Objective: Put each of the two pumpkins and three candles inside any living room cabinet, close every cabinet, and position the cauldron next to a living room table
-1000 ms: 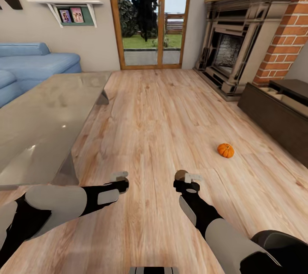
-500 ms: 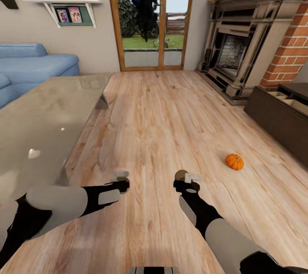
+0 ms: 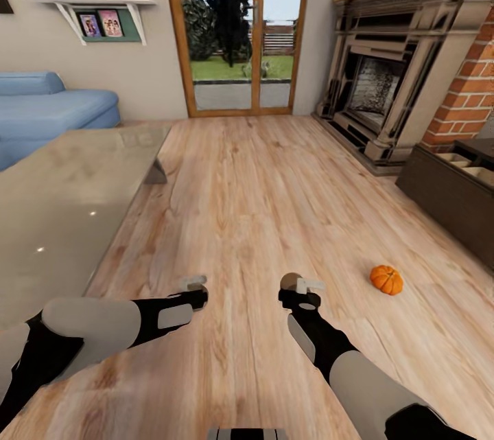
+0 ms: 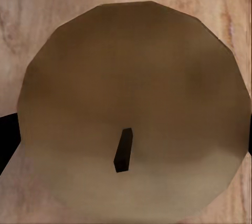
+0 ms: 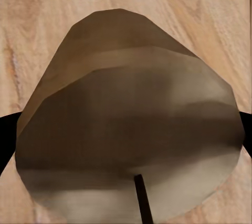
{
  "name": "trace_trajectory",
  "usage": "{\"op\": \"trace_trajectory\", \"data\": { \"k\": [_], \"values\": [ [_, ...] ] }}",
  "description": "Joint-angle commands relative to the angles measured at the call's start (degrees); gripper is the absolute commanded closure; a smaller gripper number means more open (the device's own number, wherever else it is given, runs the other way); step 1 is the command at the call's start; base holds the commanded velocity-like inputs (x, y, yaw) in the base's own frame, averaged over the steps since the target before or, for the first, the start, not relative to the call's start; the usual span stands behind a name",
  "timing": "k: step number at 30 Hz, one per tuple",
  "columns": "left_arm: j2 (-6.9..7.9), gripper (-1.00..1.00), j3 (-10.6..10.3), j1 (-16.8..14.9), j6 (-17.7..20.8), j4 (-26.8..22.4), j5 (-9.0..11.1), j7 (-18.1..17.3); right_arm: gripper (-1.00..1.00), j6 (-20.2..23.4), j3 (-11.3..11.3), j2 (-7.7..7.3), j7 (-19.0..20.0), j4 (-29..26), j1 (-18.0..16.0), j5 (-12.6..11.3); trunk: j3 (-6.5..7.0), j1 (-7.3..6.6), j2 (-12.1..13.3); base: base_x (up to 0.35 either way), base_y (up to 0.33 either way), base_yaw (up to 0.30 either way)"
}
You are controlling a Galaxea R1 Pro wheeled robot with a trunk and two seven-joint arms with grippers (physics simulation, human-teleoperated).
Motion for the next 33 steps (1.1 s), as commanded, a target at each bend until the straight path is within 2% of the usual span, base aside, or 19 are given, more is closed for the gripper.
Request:
{"op": "trace_trajectory", "data": {
  "k": [1, 7, 33],
  "values": [
    [0.02, 1.00, -0.37, -0.12, -0.47, -0.20, 0.45, 0.04, 1.00, 0.37, 0.47, -0.05, -0.43, -0.11, -0.05, -0.24, -0.05, 0.02, -0.03, 0.343, 0.001, -0.219],
    [0.02, 1.00, -0.39, -0.12, -0.47, -0.20, 0.45, 0.01, 1.00, 0.26, 0.45, -0.05, -0.33, -0.11, -0.05, -0.32, -0.05, 0.02, -0.03, 0.343, 0.000, -0.126],
    [-0.08, 1.00, -0.40, -0.12, -0.48, -0.20, 0.45, -0.04, 1.00, -1.33, 0.44, -0.14, -0.40, -0.11, -0.05, -0.29, -0.05, 0.02, -0.03, 0.343, 0.034, -0.003]
  ]
}}
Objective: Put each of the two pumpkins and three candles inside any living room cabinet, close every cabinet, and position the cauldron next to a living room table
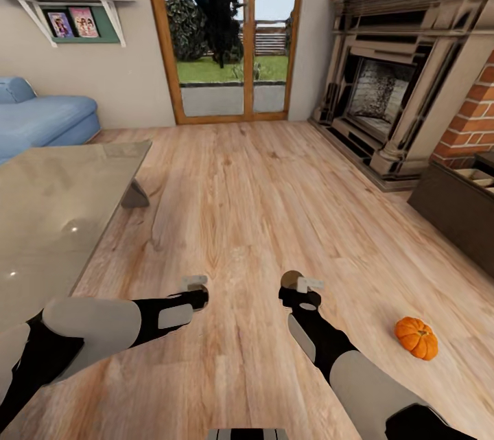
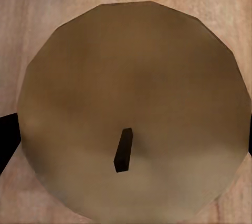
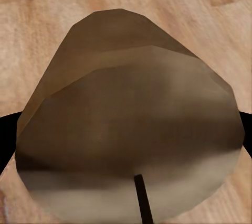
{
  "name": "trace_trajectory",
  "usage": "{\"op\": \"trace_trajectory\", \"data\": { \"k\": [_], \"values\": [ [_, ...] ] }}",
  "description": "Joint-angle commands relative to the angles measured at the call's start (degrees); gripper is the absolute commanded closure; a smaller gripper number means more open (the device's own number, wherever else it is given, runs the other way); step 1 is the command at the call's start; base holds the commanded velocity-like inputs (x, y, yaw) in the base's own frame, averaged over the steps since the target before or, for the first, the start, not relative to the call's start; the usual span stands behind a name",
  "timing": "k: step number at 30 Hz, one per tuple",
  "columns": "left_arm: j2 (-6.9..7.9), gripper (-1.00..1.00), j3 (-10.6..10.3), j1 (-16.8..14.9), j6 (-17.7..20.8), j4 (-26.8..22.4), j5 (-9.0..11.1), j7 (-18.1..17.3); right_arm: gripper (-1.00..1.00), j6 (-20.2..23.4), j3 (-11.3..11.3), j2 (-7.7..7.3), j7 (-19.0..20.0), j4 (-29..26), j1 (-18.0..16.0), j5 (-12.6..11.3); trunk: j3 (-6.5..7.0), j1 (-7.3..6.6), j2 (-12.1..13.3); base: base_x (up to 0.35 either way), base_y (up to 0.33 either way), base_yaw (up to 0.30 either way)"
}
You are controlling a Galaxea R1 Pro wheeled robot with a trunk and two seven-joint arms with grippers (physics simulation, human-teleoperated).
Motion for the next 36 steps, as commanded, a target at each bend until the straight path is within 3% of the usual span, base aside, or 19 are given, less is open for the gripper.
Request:
{"op": "trace_trajectory", "data": {
  "k": [1, 36],
  "values": [
    [-0.01, 1.00, -0.38, -0.12, -0.48, -0.19, 0.46, 0.03, 1.00, 0.35, 0.48, -0.05, -0.53, -0.12, -0.05, -0.19, -0.05, 0.02, -0.03, 0.343, 0.083, 0.000],
    [-0.59, 1.00, -0.69, -0.12, -0.56, -0.27, 0.46, 0.29, 1.00, 0.31, 0.49, -0.05, -0.70, -0.12, -0.05, -0.19, -0.05, 0.02, -0.03, 0.343, 0.074, -0.034]
  ]
}}
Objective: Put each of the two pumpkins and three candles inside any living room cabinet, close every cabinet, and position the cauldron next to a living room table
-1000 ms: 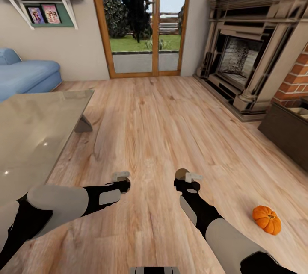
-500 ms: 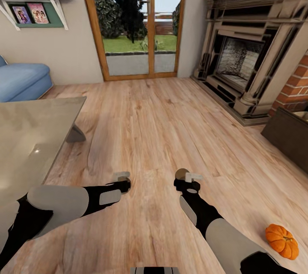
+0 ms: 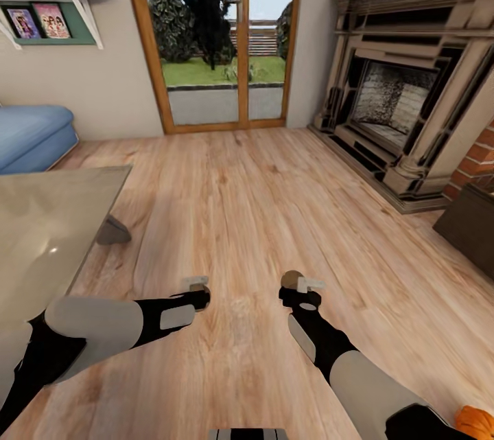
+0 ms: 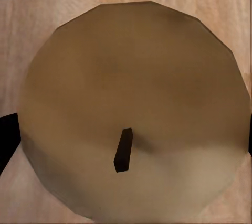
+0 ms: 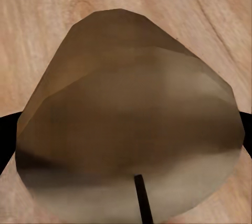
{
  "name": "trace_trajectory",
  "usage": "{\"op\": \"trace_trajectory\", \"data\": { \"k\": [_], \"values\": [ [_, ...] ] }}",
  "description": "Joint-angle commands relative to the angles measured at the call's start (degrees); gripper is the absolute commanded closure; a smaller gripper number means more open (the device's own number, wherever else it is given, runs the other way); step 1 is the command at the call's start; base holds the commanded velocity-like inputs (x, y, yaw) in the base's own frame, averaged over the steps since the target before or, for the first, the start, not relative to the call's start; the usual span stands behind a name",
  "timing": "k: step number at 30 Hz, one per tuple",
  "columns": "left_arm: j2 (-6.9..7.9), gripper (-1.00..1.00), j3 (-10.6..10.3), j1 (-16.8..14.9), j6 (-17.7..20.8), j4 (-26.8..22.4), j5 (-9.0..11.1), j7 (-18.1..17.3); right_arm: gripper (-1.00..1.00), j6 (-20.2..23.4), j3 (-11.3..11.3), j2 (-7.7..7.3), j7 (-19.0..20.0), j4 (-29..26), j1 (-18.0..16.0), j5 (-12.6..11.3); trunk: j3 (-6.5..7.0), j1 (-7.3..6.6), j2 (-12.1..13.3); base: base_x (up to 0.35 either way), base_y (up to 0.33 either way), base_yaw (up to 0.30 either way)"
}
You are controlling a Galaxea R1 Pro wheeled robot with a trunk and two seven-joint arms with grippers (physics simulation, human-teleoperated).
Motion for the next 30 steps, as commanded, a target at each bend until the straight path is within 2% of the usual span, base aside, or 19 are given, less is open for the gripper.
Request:
{"op": "trace_trajectory", "data": {
  "k": [1, 11, 22, 30],
  "values": [
    [0.01, 1.00, -0.41, -0.12, -0.46, -0.20, 0.46, 0.03, 1.00, 0.38, 0.48, -0.05, -0.50, -0.12, -0.05, -0.17, -0.05, 0.02, -0.03, 0.344, 0.000, -0.167],
    [-0.12, 1.00, -0.44, -0.12, -0.46, -0.17, 0.46, 0.03, 1.00, 0.40, 0.48, -0.28, -0.50, -0.12, -0.05, -0.17, -0.05, 0.02, -0.03, 0.343, 0.000, -0.234],
    [-0.17, 1.00, -0.44, -0.12, -0.46, -0.21, 0.46, 0.03, 1.00, 0.44, 0.47, -0.49, -0.50, -0.13, -0.05, -0.17, -0.05, 0.02, -0.03, 0.343, 0.000, -0.063],
    [-0.46, 1.00, -0.44, -0.12, -0.46, -0.21, 0.46, 0.03, 1.00, 0.49, 0.47, -0.49, -0.50, -0.16, -0.05, -0.19, 0.02, 0.02, -0.03, 0.343, 0.000, -0.280]
  ]
}}
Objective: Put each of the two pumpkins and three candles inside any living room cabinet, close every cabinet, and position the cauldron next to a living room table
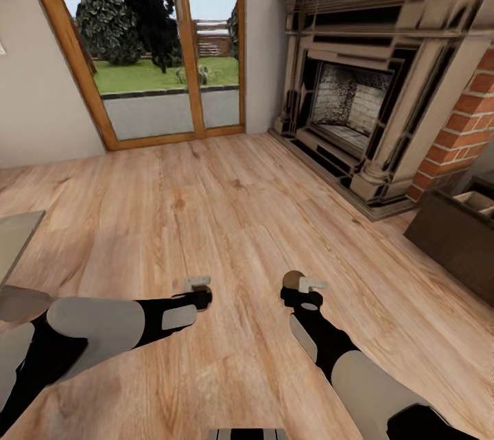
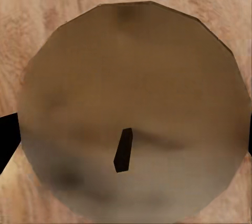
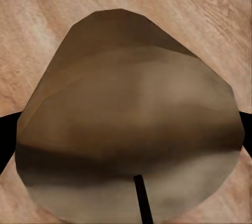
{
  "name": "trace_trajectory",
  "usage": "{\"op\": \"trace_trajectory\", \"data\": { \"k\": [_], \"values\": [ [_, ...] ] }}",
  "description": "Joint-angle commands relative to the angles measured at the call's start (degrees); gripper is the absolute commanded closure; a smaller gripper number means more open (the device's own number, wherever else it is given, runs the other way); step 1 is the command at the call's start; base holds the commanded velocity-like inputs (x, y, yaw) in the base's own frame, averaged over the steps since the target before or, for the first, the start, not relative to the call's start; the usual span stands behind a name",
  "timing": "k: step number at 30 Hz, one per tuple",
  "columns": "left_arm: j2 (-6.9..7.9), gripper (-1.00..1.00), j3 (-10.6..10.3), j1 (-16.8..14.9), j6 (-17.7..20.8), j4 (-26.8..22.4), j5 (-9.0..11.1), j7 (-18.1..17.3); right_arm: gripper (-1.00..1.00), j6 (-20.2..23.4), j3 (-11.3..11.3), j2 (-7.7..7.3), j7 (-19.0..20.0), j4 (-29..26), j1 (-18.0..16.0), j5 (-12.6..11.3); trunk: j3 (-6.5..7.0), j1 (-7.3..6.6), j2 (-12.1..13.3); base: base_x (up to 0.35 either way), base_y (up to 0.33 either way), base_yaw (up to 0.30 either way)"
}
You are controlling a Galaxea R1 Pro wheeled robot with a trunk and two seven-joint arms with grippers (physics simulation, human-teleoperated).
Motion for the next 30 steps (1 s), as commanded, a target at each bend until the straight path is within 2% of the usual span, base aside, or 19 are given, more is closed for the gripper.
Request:
{"op": "trace_trajectory", "data": {
  "k": [1, 14, 21, 30],
  "values": [
    [-0.03, 1.00, -0.37, -0.12, -0.48, -0.21, 0.43, 0.05, 1.00, 0.35, 0.50, -0.04, -0.49, -0.08, -0.06, -0.21, -0.02, 0.02, -0.02, 0.343, 0.000, -0.298],
    [-0.12, 1.00, -0.37, -0.12, -0.55, -0.18, 0.43, -0.03, 1.00, 0.35, 0.48, -0.04, -0.49, -0.07, -0.06, -0.23, 0.42, 0.02, -0.02, 0.321, 0.000, -0.299],
    [-0.12, 1.00, -0.40, -0.12, -0.91, -0.21, 0.43, -0.03, 1.00, 0.21, 0.48, -0.04, -0.49, -0.15, -0.06, -0.27, 0.51, 0.02, -0.02, 0.037, 0.000, -0.127],
    [-0.12, 1.00, -0.43, -0.12, -0.84, -0.21, 0.43, -0.58, 1.00, 0.20, 0.48, -0.04, -0.43, -0.15, -0.06, -0.27, 0.74, 0.02, -0.02, 0.001, 0.000, -0.277]
  ]
}}
